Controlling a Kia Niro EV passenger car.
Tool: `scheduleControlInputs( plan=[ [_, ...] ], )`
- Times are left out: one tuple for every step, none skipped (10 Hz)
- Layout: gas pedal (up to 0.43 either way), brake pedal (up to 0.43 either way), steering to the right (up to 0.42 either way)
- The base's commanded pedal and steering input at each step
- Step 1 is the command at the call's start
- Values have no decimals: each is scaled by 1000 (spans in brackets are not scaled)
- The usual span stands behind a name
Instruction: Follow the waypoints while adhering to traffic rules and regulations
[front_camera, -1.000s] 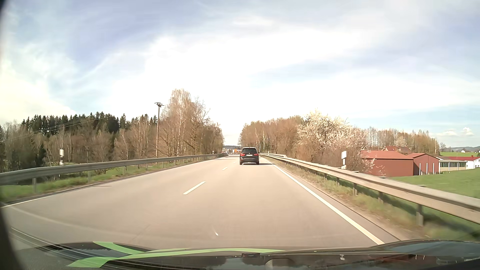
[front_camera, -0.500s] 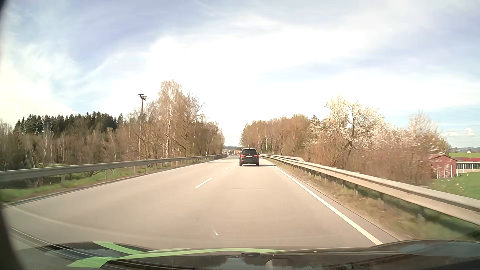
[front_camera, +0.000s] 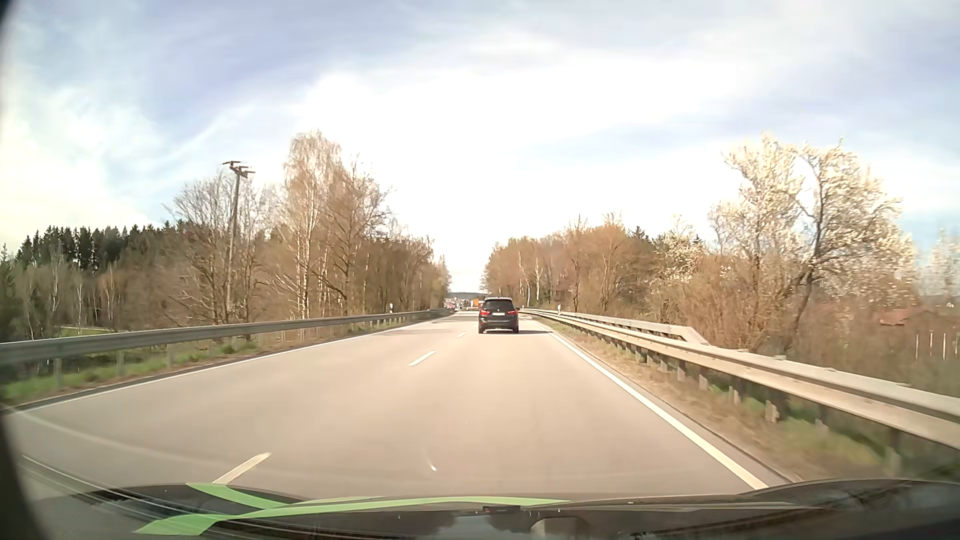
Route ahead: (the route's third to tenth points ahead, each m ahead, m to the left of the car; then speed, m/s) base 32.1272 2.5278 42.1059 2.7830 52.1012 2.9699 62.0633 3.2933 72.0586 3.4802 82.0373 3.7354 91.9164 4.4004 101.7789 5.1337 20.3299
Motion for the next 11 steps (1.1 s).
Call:
scheduleControlInputs(
  plan=[
    [59, 0, -4],
    [59, 0, -3],
    [59, 0, -3],
    [0, 0, -4],
    [0, 0, -3],
    [0, 0, -3],
    [0, 0, -3],
    [0, 0, -3],
    [0, 0, -3],
    [0, 0, -4],
    [0, 0, -3]
  ],
)
